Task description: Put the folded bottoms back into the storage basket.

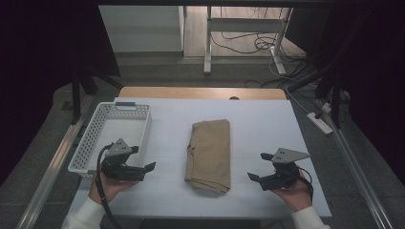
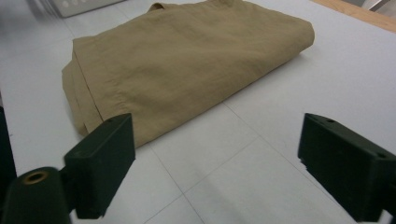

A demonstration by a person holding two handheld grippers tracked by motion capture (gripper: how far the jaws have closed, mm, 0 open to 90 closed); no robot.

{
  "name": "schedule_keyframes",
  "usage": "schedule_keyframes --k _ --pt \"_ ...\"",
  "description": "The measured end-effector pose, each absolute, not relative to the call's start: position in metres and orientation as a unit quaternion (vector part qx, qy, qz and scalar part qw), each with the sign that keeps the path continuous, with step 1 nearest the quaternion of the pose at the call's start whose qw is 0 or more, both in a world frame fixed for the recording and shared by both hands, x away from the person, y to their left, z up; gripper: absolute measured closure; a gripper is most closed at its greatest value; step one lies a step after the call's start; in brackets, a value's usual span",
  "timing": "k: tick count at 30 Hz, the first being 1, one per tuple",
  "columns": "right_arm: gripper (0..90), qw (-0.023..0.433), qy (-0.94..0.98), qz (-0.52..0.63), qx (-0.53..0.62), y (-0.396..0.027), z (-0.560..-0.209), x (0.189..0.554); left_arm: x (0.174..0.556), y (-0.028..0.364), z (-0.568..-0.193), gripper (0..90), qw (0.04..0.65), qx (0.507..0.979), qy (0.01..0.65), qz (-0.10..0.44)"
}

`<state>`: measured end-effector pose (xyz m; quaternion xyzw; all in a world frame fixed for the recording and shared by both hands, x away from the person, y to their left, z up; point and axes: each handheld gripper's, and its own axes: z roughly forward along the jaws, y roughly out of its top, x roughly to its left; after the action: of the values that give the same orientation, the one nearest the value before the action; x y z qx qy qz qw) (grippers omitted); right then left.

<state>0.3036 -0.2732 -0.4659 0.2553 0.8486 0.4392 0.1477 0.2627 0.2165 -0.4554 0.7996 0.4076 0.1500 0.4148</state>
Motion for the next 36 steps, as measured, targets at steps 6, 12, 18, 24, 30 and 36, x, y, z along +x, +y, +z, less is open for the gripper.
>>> schedule_keyframes --k 6,12,18,24,30,36 --pt "12.3 0.140 0.854 0.436 0.246 -0.265 -0.468 0.305 0.262 0.216 -0.455 11.3 0.414 0.801 0.406 0.151" --pt "12.3 0.137 0.861 0.428 0.238 -0.257 -0.469 0.305 0.263 0.213 -0.455 11.3 0.414 0.800 0.406 0.152" --pt "12.3 0.131 0.867 0.423 0.229 -0.248 -0.471 0.306 0.264 0.212 -0.455 11.3 0.413 0.802 0.405 0.150" --pt "12.3 0.126 0.871 0.423 0.215 -0.238 -0.472 0.305 0.263 0.212 -0.455 11.4 0.413 0.801 0.406 0.151" --pt "12.3 0.120 0.874 0.420 0.212 -0.231 -0.474 0.306 0.265 0.212 -0.457 11.2 0.413 0.799 0.410 0.149" --pt "12.3 0.113 0.876 0.423 0.203 -0.224 -0.473 0.305 0.265 0.211 -0.457 11.2 0.412 0.801 0.408 0.148"
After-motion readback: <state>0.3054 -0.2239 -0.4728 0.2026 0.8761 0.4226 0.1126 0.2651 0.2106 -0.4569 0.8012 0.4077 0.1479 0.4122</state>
